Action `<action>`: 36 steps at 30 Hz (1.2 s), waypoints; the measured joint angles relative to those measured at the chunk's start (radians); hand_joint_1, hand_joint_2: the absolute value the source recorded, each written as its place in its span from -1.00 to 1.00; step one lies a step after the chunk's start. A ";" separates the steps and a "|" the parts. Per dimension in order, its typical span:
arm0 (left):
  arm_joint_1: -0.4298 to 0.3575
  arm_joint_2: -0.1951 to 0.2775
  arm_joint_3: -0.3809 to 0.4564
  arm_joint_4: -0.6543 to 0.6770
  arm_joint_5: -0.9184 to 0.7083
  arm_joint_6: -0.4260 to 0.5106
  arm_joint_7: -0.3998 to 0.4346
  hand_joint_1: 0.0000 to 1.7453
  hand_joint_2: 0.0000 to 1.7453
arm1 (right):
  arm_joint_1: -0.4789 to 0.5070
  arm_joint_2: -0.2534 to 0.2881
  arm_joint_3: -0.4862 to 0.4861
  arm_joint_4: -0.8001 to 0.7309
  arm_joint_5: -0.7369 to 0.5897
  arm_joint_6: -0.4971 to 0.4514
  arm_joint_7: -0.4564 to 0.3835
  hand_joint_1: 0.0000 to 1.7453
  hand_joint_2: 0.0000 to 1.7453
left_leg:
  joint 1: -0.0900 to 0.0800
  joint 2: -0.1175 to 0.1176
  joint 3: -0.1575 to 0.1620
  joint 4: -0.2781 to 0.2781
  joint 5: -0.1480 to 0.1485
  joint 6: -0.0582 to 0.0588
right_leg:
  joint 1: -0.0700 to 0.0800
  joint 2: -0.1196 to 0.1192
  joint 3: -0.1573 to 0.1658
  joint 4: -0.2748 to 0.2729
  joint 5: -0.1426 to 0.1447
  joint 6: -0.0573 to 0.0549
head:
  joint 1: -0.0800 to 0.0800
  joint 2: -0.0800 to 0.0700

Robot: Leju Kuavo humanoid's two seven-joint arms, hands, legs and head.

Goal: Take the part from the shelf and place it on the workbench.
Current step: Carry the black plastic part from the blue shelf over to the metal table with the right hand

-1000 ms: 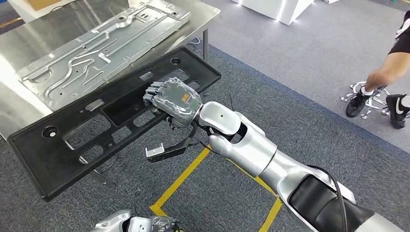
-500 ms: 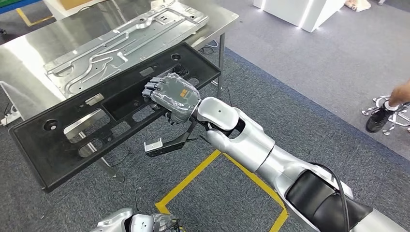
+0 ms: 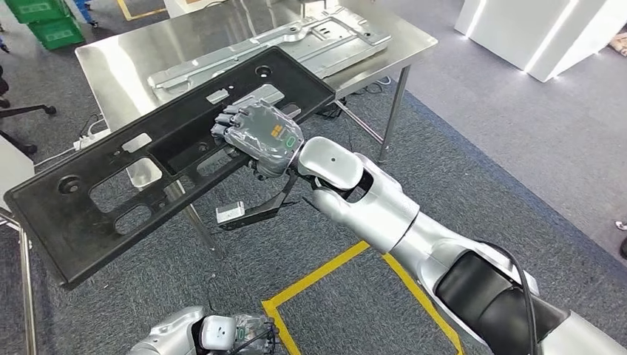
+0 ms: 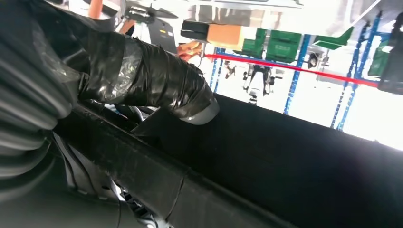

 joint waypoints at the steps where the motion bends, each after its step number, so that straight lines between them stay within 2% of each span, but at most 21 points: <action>1: 0.000 -0.001 0.000 0.000 0.000 -0.002 0.000 -1.00 1.00 | -0.003 0.000 0.000 0.002 0.006 -0.001 0.003 1.00 1.00 | 0.001 -0.008 -0.005 0.012 -0.005 -0.004 | -0.002 0.000 0.032 -0.060 0.030 0.001 | 0.000 0.000; 3: -0.001 -0.003 0.000 0.001 0.000 -0.004 0.000 -1.00 1.00 | -0.013 0.000 0.001 0.005 0.014 -0.005 0.008 1.00 1.00 | 0.002 -0.019 -0.021 0.041 -0.017 -0.016 | -0.004 0.006 0.089 -0.167 0.063 0.002 | 0.000 0.000; 4: -0.002 -0.003 0.000 0.001 0.000 -0.003 0.000 -1.00 1.00 | -0.017 0.001 0.001 0.006 0.017 -0.008 0.010 1.00 1.00 | 0.001 -0.021 -0.029 0.053 -0.021 -0.021 | -0.004 0.009 0.102 -0.192 0.067 0.001 | -0.001 0.000; 7: -0.002 -0.003 0.000 0.001 0.004 -0.003 -0.003 -1.00 1.00 | -0.022 0.003 0.001 0.012 0.023 -0.012 0.013 1.00 1.00 | 0.000 -0.022 -0.041 0.063 -0.023 -0.030 | 0.001 0.009 0.100 -0.193 0.068 -0.010 | -0.001 0.000; 9: -0.003 -0.002 0.000 0.002 0.008 -0.003 -0.007 -1.00 1.00 | -0.026 0.004 0.001 0.015 0.026 -0.013 0.013 1.00 1.00 | 0.001 -0.004 -0.054 0.093 -0.048 -0.039 | -0.002 0.005 0.099 -0.196 0.073 -0.021 | -0.002 0.000; 11: -0.004 -0.002 0.000 0.003 0.011 -0.002 -0.008 -1.00 1.00 | -0.030 0.005 0.001 0.017 0.029 -0.013 0.013 1.00 1.00 | 0.003 0.021 -0.095 0.193 -0.106 -0.050 | -0.004 0.000 0.099 -0.200 0.076 -0.028 | -0.003 0.000; 13: -0.003 -0.002 0.000 0.003 0.011 0.000 -0.006 -1.00 1.00 | -0.031 0.005 0.002 0.022 0.034 -0.013 0.013 1.00 1.00 | 0.006 0.033 -0.146 0.313 -0.155 -0.054 | 0.000 -0.006 0.099 -0.202 0.078 -0.030 | -0.003 0.000; 14: -0.003 -0.002 0.000 0.003 0.011 0.002 -0.004 -1.00 1.00 | -0.031 0.005 0.002 0.025 0.037 -0.013 0.014 1.00 1.00 | 0.005 0.034 -0.156 0.338 -0.158 -0.051 | 0.003 -0.009 0.099 -0.202 0.078 -0.030 | -0.002 0.000; 15: -0.002 -0.002 0.000 0.003 0.014 0.006 -0.003 -1.00 1.00 | -0.031 0.005 0.002 0.029 0.042 -0.013 0.019 1.00 1.00 | 0.003 0.034 -0.146 0.322 -0.142 -0.043 | 0.008 -0.011 0.100 -0.202 0.078 -0.031 | -0.003 0.000; 16: -0.002 0.000 0.000 0.003 0.021 0.015 -0.001 -1.00 1.00 | -0.032 0.004 0.003 0.032 0.050 -0.014 0.031 1.00 1.00 | -0.002 0.034 -0.116 0.269 -0.111 -0.028 | 0.014 -0.012 0.102 -0.204 0.078 -0.031 | -0.003 0.000; 18: 0.006 0.022 0.002 0.003 0.059 0.050 0.005 -1.00 1.00 | -0.035 -0.005 0.003 0.039 0.073 -0.019 0.080 1.00 1.00 | -0.022 0.039 -0.038 0.128 -0.059 0.019 | 0.021 -0.015 0.108 -0.212 0.081 -0.033 | 0.000 0.000; 19: 0.018 0.045 0.004 0.003 0.098 0.077 0.016 -1.00 1.00 | -0.036 -0.018 0.003 0.043 0.085 -0.024 0.109 1.00 1.00 | -0.031 0.043 -0.011 0.075 -0.045 0.038 | 0.021 -0.018 0.110 -0.217 0.084 -0.031 | 0.002 0.000; 20: 0.043 0.080 0.011 0.002 0.162 0.108 0.034 -1.00 1.00 | -0.035 -0.039 0.002 0.046 0.093 -0.030 0.133 1.00 1.00 | -0.037 0.047 0.003 0.046 -0.043 0.049 | 0.018 -0.021 0.113 -0.224 0.088 -0.029 | 0.004 0.000; 23: 0.218 0.276 0.112 -0.002 0.489 0.217 0.091 -1.00 1.00 | -0.012 -0.147 -0.017 0.044 0.099 -0.043 0.151 1.00 1.00 | -0.035 0.054 0.048 -0.013 -0.029 0.052 | 0.018 -0.018 0.141 -0.254 0.093 -0.023 | 0.005 0.000; 25: 0.370 0.421 0.242 0.007 0.669 0.285 0.089 -1.00 1.00 | 0.010 -0.226 -0.055 0.034 0.100 -0.047 0.137 1.00 1.00 | -0.023 0.063 0.085 -0.057 -0.014 0.054 | 0.022 -0.009 0.140 -0.224 0.061 -0.018 | 0.005 0.000; 28: 0.508 0.534 0.370 0.032 0.762 0.303 0.115 -1.00 1.00 | 0.040 -0.307 -0.118 0.030 0.116 -0.032 0.128 1.00 1.00 | -0.019 0.064 0.079 -0.058 -0.011 0.048 | 0.006 -0.004 0.059 -0.053 -0.031 -0.002 | 0.007 0.000; 29: 0.526 0.545 0.397 0.033 0.775 0.292 0.131 -1.00 1.00 | 0.052 -0.319 -0.131 0.029 0.123 -0.024 0.128 1.00 1.00 | -0.017 0.058 0.073 -0.049 -0.015 0.042 | 0.000 -0.004 0.040 -0.015 -0.042 0.005 | 0.008 0.000; 30: 0.538 0.549 0.423 0.033 0.785 0.280 0.147 -1.00 1.00 | 0.063 -0.326 -0.140 0.026 0.130 -0.018 0.127 1.00 1.00 | -0.014 0.053 0.065 -0.037 -0.020 0.035 | -0.004 -0.004 0.037 -0.008 -0.034 0.013 | 0.008 0.000; 33: 0.558 0.554 0.491 0.025 0.808 0.252 0.180 -1.00 1.00 | 0.083 -0.337 -0.151 0.014 0.142 -0.008 0.123 1.00 1.00 | 0.004 0.038 0.031 0.028 -0.049 -0.004 | -0.015 0.001 0.104 -0.140 0.030 0.037 | 0.010 0.000; 34: 0.561 0.558 0.509 0.021 0.814 0.248 0.186 -1.00 1.00 | 0.086 -0.340 -0.154 0.010 0.144 -0.007 0.124 1.00 1.00 | 0.007 0.033 0.017 0.053 -0.059 -0.015 | -0.015 0.005 0.118 -0.169 0.038 0.033 | 0.010 0.000; 36: 0.569 0.569 0.538 0.019 0.823 0.243 0.193 -1.00 1.00 | 0.093 -0.344 -0.161 0.004 0.148 -0.005 0.126 1.00 1.00 | 0.007 0.026 -0.001 0.079 -0.069 -0.029 | -0.008 0.012 0.115 -0.168 0.032 0.012 | 0.011 0.000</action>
